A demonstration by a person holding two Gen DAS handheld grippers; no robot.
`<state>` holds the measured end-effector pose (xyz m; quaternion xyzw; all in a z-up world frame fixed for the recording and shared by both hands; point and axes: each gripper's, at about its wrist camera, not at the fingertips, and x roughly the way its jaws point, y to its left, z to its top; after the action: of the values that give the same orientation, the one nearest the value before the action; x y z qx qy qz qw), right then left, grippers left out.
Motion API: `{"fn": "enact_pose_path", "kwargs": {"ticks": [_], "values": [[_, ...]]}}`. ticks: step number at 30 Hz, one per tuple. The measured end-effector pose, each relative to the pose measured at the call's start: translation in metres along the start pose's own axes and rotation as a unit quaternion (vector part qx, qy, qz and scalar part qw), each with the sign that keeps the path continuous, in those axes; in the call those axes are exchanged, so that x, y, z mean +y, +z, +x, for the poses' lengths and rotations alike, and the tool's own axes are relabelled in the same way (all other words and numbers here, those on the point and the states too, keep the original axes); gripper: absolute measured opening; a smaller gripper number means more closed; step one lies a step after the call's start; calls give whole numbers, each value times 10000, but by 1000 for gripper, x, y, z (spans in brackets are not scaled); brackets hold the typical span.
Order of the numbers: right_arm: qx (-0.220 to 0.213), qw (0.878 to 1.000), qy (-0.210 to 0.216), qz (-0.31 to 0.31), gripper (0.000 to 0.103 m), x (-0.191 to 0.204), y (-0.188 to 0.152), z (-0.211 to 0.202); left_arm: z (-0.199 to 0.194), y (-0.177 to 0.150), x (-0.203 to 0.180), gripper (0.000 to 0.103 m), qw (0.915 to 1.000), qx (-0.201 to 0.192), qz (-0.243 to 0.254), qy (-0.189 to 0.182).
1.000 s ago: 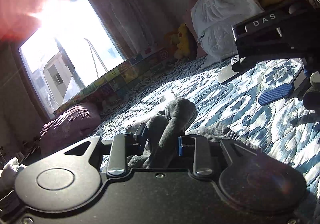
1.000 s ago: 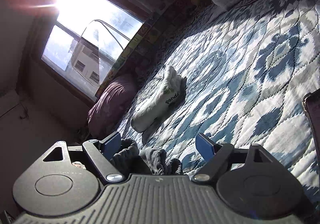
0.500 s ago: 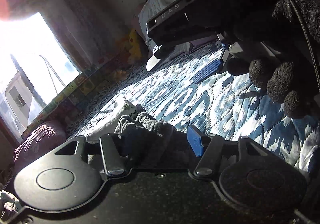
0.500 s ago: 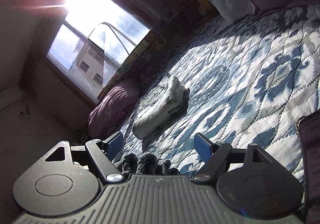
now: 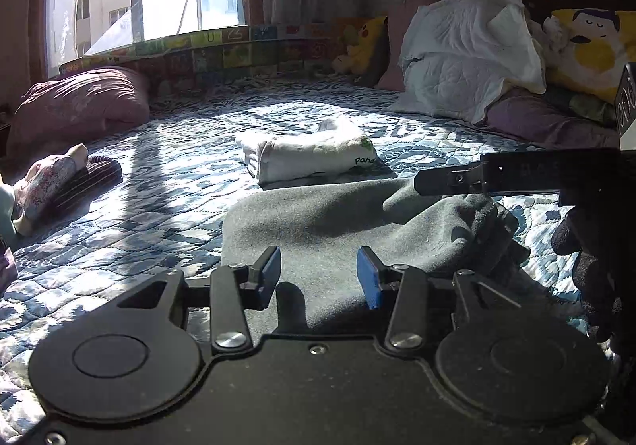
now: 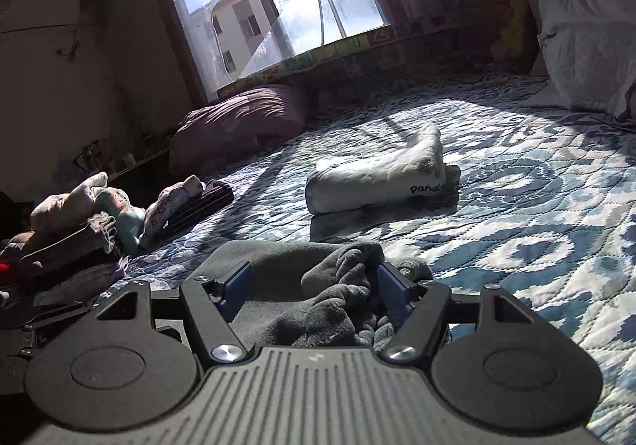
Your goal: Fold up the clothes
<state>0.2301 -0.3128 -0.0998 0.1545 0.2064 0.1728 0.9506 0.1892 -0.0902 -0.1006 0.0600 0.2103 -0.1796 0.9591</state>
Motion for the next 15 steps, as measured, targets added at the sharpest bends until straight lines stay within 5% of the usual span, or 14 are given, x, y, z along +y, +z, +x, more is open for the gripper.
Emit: {"fn": "enact_pose_path", "kwargs": {"ticks": [5,12,15], "values": [[-161,9993,-309,144,16,-9,-1,-8,9,-12,10,41,9993,57,-327,-152],[86,9957,-896,-227,14,-20,-8,-10,20,-9,8,41,9987,144,-143,-475],[-127,9946,-967,-350,40,-15,-5,-20,13,-3,14,42,9975,127,-239,-651]]}}
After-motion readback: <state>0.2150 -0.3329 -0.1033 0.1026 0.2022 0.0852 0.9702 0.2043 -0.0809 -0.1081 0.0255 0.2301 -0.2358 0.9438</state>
